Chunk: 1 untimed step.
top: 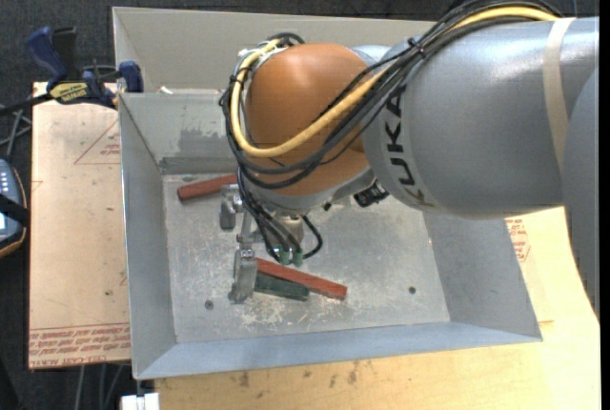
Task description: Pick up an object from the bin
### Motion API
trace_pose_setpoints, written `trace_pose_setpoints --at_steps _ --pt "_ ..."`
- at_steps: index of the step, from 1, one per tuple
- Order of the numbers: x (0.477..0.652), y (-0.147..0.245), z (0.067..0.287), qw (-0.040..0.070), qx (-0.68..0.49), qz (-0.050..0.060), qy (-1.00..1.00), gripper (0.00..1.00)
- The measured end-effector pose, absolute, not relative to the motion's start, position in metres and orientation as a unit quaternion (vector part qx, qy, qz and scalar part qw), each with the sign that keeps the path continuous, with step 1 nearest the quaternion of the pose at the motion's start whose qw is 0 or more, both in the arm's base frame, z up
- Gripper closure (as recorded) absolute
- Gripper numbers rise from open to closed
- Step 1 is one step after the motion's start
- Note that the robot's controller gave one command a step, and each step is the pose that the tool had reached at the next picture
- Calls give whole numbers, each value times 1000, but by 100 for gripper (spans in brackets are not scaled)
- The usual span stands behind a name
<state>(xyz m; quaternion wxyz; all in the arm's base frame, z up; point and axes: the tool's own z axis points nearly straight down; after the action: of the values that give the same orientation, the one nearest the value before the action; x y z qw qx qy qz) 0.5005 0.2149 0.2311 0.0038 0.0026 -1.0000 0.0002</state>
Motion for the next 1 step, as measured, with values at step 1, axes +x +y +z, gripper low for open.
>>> trace_pose_setpoints --at_steps 1 --pt "503 214 235 0 0 -1 -1000 0"
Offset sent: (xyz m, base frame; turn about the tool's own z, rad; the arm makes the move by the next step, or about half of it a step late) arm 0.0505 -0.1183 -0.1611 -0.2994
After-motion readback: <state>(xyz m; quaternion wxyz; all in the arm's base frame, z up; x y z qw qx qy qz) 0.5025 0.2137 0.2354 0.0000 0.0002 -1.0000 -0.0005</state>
